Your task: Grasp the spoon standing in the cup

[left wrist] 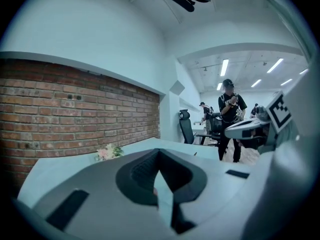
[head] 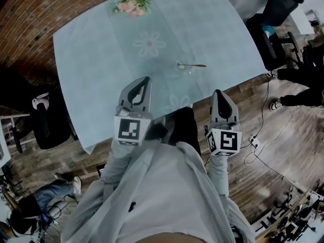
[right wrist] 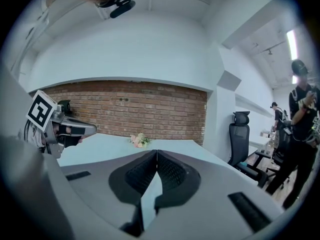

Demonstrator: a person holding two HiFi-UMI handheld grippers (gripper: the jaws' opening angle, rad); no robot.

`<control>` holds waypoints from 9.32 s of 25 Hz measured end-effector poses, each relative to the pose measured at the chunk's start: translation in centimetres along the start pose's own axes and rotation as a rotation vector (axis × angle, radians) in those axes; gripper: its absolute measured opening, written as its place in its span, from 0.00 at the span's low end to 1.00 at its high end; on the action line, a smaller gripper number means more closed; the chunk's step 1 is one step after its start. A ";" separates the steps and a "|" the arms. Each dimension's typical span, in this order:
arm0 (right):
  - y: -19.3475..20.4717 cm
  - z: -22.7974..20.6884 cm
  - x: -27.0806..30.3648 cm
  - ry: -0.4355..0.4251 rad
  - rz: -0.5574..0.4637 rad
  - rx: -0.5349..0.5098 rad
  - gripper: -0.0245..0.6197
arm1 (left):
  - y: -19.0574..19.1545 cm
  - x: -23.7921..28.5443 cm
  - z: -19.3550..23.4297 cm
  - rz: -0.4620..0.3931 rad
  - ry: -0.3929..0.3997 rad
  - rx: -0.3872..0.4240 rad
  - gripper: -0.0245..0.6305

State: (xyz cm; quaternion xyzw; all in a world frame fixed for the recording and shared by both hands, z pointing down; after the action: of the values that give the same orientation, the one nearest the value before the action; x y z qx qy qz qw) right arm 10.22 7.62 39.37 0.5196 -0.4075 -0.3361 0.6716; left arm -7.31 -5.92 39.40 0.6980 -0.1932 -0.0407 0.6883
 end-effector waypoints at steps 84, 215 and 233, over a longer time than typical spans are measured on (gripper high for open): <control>7.9 4.2 14.8 -0.847 0.262 -0.019 0.29 | -1.2 7.0 4.4 0.062 -0.512 -0.130 0.07; -10.0 0.6 22.2 -0.680 -0.281 -0.006 0.07 | -4.6 5.7 8.6 0.001 -0.627 -0.054 0.07; -10.0 0.6 22.1 -0.693 -0.278 -0.007 0.07 | -4.7 6.2 8.7 0.001 -0.604 -0.022 0.07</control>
State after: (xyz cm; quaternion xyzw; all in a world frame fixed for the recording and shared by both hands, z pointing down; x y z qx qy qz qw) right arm 19.14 -14.30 34.07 0.4232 -0.5349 -0.5814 0.4435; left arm -3.43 -16.24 35.72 0.6468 -0.3892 -0.2481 0.6072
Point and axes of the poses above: the fingertips, and each gripper's own axes: x forward along the fingers, z to its left, y out of its underside, the point moved 1 cm from there along -x, backward along the fingers, and after that the axes turned 12 degrees about y, right-handed, at the moved point
